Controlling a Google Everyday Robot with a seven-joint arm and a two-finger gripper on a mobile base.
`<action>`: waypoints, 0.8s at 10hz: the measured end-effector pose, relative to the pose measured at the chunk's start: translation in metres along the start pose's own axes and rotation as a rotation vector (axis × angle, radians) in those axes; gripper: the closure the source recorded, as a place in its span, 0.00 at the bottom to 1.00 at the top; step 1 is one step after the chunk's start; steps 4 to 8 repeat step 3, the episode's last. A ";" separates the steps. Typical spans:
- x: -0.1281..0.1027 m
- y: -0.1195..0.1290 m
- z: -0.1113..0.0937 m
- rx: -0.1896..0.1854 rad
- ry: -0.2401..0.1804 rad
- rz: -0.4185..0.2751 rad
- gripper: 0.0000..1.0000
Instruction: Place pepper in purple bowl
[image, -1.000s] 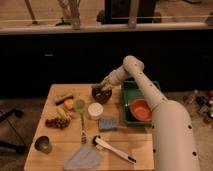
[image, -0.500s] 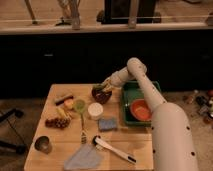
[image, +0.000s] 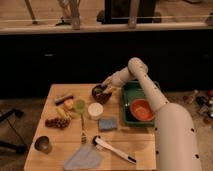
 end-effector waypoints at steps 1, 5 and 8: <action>-0.001 0.000 -0.002 0.002 0.002 -0.003 0.20; -0.003 0.000 -0.009 0.014 0.010 -0.010 0.20; -0.003 0.000 -0.009 0.014 0.010 -0.010 0.20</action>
